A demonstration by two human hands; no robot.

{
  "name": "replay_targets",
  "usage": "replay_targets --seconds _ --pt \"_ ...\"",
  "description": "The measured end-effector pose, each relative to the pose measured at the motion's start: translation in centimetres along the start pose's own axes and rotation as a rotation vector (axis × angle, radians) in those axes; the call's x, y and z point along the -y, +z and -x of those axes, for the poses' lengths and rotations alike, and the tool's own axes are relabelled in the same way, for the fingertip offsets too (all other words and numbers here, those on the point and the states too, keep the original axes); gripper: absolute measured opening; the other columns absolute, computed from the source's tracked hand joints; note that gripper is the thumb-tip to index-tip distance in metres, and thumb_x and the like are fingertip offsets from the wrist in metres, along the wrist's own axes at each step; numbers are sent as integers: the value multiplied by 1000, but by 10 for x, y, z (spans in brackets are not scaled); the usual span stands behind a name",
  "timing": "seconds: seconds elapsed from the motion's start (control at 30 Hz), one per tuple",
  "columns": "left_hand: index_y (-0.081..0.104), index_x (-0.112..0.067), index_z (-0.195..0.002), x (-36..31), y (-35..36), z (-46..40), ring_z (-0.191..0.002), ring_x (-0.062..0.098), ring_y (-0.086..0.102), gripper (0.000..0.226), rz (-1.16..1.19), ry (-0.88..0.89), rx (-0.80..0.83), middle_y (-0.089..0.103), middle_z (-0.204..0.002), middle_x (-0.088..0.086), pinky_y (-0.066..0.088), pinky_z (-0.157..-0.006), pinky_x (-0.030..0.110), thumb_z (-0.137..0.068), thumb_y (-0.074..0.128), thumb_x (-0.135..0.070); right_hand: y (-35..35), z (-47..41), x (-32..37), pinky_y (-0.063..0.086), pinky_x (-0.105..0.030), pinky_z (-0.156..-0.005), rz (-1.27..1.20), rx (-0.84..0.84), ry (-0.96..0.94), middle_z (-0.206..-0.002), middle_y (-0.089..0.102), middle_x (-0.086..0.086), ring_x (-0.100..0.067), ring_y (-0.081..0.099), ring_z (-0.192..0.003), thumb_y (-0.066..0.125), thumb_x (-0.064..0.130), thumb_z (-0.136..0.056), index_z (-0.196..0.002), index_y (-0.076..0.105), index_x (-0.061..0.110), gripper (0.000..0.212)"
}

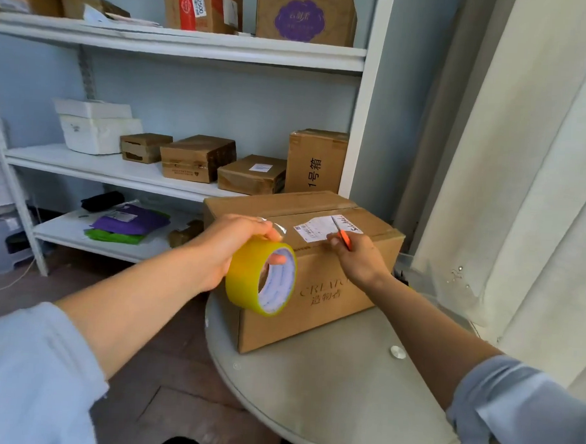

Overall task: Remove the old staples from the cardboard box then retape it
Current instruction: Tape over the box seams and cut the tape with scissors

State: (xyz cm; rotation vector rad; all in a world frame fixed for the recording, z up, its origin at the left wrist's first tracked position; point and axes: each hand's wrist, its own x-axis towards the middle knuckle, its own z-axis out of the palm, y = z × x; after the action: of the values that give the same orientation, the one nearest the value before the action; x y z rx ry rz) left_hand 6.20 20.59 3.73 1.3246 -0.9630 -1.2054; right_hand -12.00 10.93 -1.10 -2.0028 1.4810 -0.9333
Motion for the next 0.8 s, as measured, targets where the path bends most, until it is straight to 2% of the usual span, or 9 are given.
replay_targets --seconds 0.13,0.2,0.27,0.33,0.47,0.6,0.7,0.73,0.8 --pt "63 -10 -82 1 -26 4 -45 12 58 10 -96 -111 -79 64 -73 7 49 -45 21 -90 58 -13 17 13 17 36 -32 -100 59 -36 -158 -137 53 -9 -29 46 -127 42 27 -101 -127 57 13 33" --pt "62 -10 -77 5 -34 2 -50 16 62 12 -86 -176 -52 63 -74 11 55 -49 23 -88 59 -7 29 14 20 37 -35 -99 67 -17 -120 -134 53 -13 -31 46 -126 42 26 -101 -125 56 12 32" --pt "59 -9 -79 11 -34 1 -56 23 68 10 -57 -231 12 64 -78 15 58 -53 32 -86 59 -2 34 13 21 39 -38 -98 76 3 -102 -131 53 -14 -33 43 -128 40 27 -102 -125 55 12 31" --pt "56 -8 -79 16 -31 1 -55 24 70 12 -42 -244 49 65 -74 15 56 -47 31 -91 55 -5 33 11 20 39 -39 -98 89 54 -126 -129 53 -15 -35 39 -131 40 26 -102 -124 55 12 31" --pt "56 -4 -73 22 -11 -2 -53 22 69 26 -53 -274 129 65 -58 11 52 -42 24 -96 48 -12 15 1 6 42 -37 -89 89 91 -60 -120 59 -16 -34 53 -112 43 32 -101 -123 56 10 35" --pt "55 -8 -74 17 13 -7 -55 17 69 29 -96 -314 290 67 -67 10 55 -47 23 -98 44 -19 6 -2 -2 41 -36 -83 55 102 -56 -104 61 -11 -29 55 -98 44 32 -100 -112 61 10 31" --pt "56 -7 -75 10 17 -14 -50 15 66 28 -117 -271 243 63 -79 11 52 -45 22 -98 45 -18 3 4 -3 48 -38 -86 59 -103 -93 -108 65 -7 -26 59 -100 45 31 -100 -116 63 16 29" --pt "57 -7 -74 9 14 -17 -50 15 64 29 -123 -247 209 62 -78 10 52 -48 23 -98 46 -18 1 7 -2 49 -38 -83 49 -157 -104 -104 67 -5 -24 60 -95 47 34 -98 -110 66 18 27" --pt "59 -9 -72 10 9 -21 -58 16 57 30 -162 -216 157 59 -74 9 48 -58 25 -98 46 -20 -1 13 -3 47 -34 -70 13 -90 -120 -80 64 0 -19 59 -76 57 50 -89 -85 65 22 29"
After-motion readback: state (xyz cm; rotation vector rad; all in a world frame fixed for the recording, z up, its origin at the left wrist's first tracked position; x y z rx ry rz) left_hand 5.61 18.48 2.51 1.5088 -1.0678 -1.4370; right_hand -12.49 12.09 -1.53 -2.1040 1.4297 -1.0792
